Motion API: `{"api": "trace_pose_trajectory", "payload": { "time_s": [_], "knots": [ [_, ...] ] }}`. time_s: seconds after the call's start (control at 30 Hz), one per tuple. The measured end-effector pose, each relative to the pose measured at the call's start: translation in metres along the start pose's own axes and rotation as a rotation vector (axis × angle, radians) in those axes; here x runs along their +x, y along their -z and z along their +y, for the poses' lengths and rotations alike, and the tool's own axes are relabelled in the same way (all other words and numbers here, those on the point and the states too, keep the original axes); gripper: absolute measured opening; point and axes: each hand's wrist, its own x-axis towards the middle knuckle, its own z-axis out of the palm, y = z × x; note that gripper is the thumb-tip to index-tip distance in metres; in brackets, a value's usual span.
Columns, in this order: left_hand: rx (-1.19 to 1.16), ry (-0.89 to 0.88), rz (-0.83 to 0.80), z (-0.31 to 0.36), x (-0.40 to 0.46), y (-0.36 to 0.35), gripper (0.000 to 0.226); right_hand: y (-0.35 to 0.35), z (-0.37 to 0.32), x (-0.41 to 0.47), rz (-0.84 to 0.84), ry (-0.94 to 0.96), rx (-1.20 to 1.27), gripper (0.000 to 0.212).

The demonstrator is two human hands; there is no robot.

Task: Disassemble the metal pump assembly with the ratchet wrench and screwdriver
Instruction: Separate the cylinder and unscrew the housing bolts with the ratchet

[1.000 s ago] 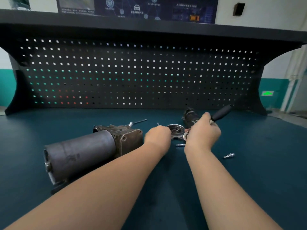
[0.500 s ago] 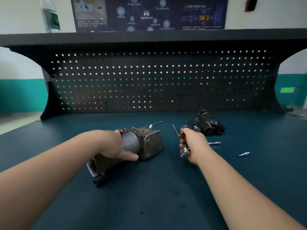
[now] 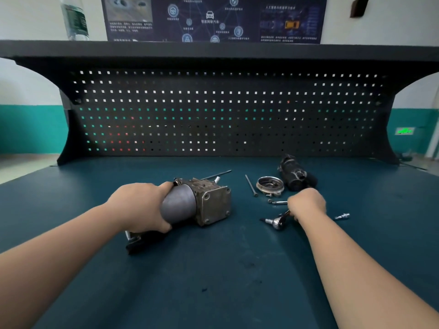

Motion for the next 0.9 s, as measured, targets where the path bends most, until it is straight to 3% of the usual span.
{"api": "trace_pose_trajectory", "payload": {
  "time_s": [0.07, 0.17, 0.27, 0.37, 0.43, 0.5, 0.57, 0.63, 0.7, 0.77, 0.9],
  "knots": [
    [0.014, -0.009, 0.013, -0.005, -0.002, -0.001, 0.078, 0.001, 0.007, 0.009, -0.001, -0.062, 0.024, 0.033],
    [0.033, -0.015, 0.030, -0.008, -0.003, -0.003, 0.077, 0.000, 0.014, 0.015, 0.030, -0.065, 0.335, 0.060],
    [0.033, -0.024, 0.039, -0.009, -0.003, -0.004, 0.075, 0.003, 0.013, 0.014, 0.102, -0.153, 0.408, 0.050],
    [0.023, -0.032, 0.032, -0.009, -0.003, -0.004, 0.074, 0.008, 0.010, 0.008, 0.090, -0.153, 0.339, 0.034],
    [0.006, -0.048, 0.028, -0.010, -0.002, -0.004, 0.074, 0.017, 0.007, 0.001, 0.077, -0.148, 0.212, 0.036],
    [-0.009, -0.063, 0.014, -0.011, -0.003, -0.002, 0.075, 0.026, 0.000, -0.006, 0.137, -0.004, 0.068, 0.047],
    [-0.018, -0.083, 0.003, -0.013, -0.006, 0.001, 0.077, 0.027, -0.017, -0.025, 0.158, 0.332, 0.139, 0.055],
    [-0.020, -0.112, 0.001, -0.016, -0.013, 0.002, 0.079, 0.017, -0.035, -0.064, -0.033, 0.688, 0.268, 0.058],
    [-0.039, -0.142, -0.001, -0.020, -0.020, 0.003, 0.080, 0.001, -0.044, -0.104, -0.264, 0.936, 0.203, 0.064],
    [-0.057, -0.177, -0.009, -0.024, -0.028, 0.005, 0.082, -0.011, -0.047, -0.129, -0.391, 1.081, 0.030, 0.075],
    [-0.031, -0.241, -0.079, -0.029, -0.040, 0.018, 0.093, -0.013, -0.047, -0.144, -0.493, 1.226, -0.278, 0.084]
  ]
}}
